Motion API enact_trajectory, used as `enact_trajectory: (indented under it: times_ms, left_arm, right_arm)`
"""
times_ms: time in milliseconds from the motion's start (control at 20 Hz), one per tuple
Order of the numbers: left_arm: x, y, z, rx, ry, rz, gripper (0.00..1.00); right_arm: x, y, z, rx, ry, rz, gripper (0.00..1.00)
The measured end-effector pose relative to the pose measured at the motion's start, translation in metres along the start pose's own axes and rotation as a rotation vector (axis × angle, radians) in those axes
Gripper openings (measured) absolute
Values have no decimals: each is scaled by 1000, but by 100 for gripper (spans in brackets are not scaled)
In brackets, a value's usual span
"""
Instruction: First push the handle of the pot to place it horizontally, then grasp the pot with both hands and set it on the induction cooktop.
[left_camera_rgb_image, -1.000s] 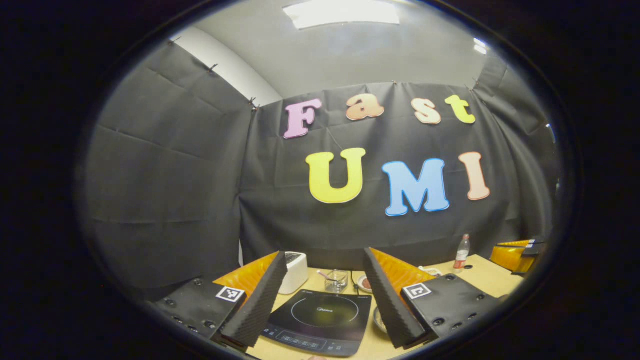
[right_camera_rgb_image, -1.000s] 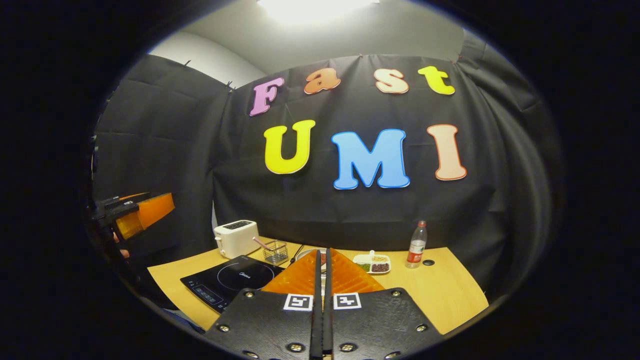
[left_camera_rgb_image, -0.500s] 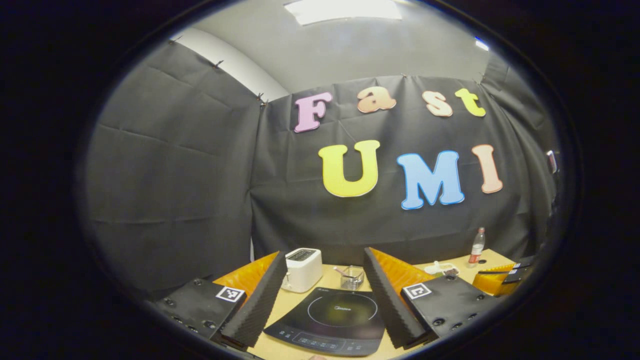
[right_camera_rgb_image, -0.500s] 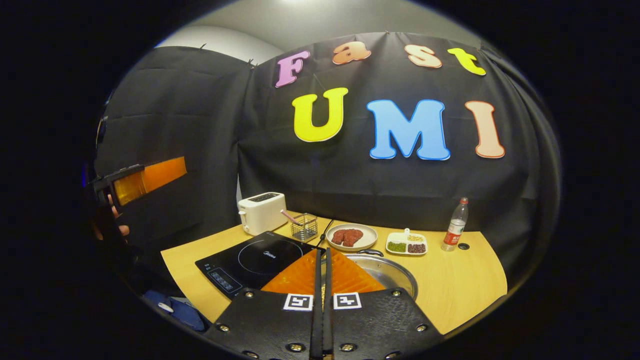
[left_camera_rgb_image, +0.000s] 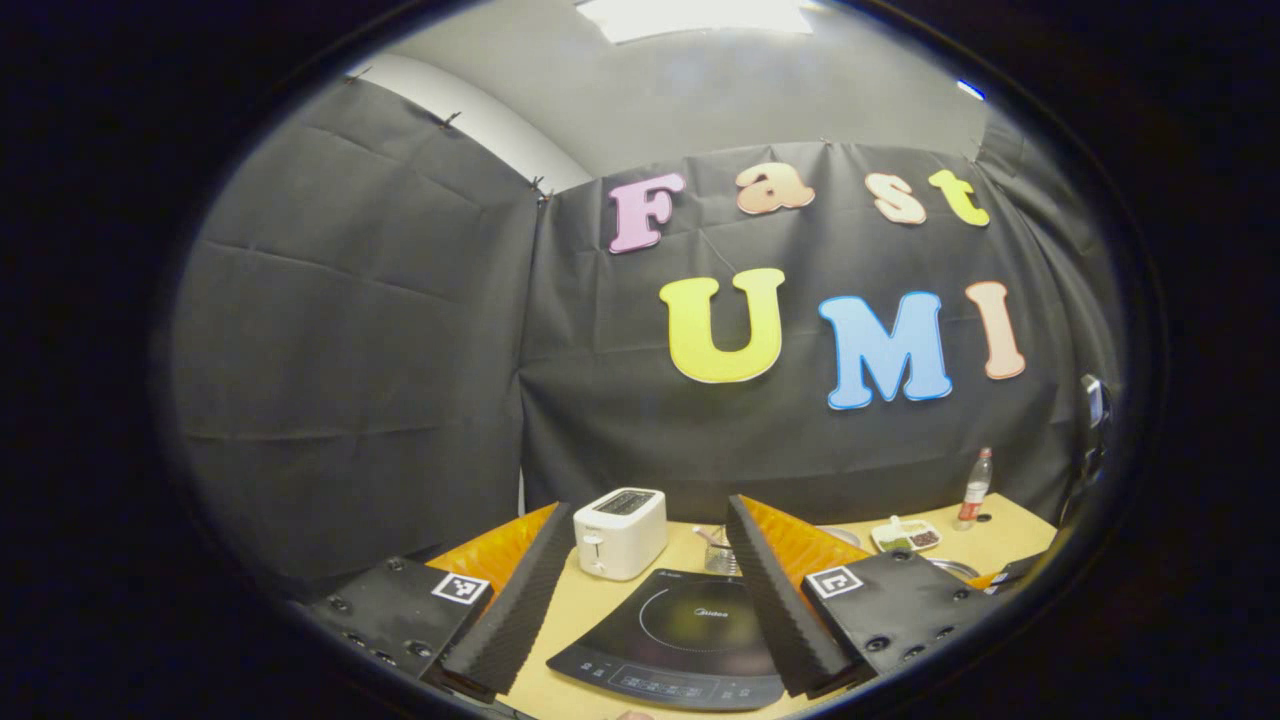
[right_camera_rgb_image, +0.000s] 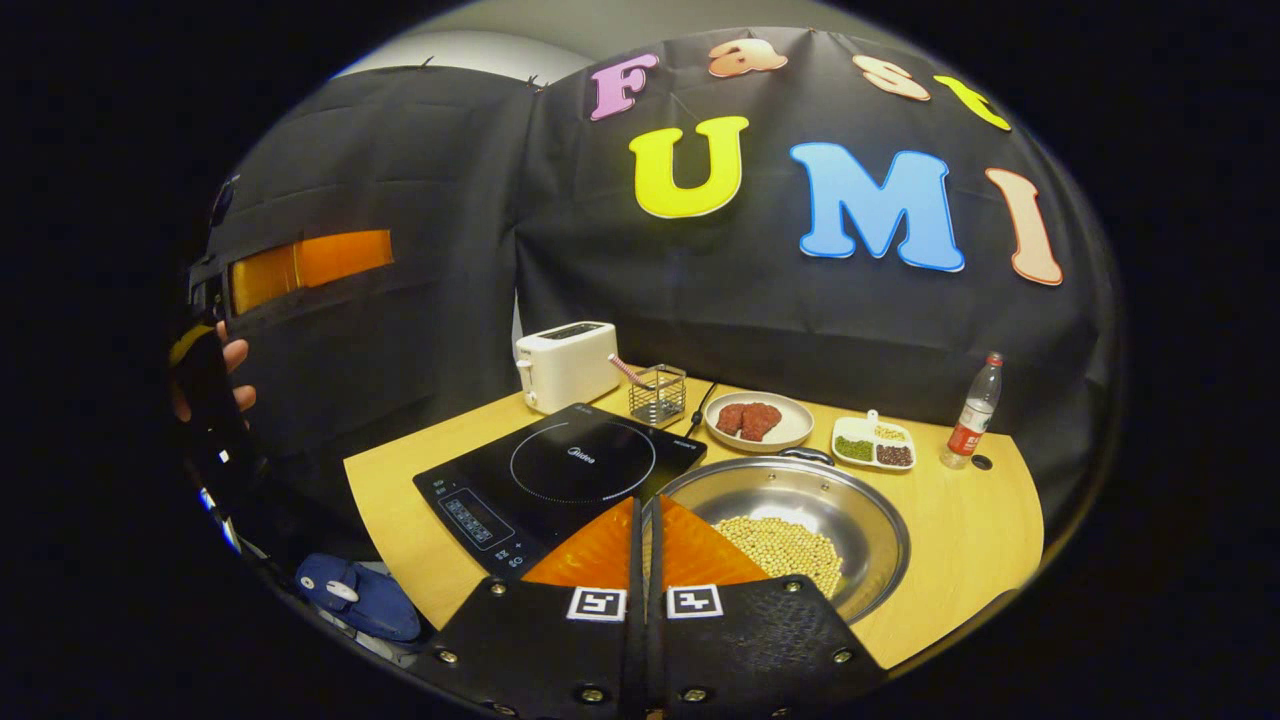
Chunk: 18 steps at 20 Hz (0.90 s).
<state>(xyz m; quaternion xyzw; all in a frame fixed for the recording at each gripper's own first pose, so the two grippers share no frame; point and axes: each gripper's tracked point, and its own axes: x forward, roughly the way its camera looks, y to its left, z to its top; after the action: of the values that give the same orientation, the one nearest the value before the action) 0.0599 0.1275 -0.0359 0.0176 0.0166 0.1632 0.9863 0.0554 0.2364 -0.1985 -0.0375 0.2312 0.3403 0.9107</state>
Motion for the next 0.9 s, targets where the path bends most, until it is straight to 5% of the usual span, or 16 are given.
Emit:
enact_trajectory:
  times_ms: [450,900]
  left_arm:
    - [15,7,-15,-10,25,-6,98]
    - [33,-2,-28,-10,43,-38,100]
  right_arm:
    - [21,26,-58,33,181,80,1]
    - [32,16,-106,117,339,53,1]
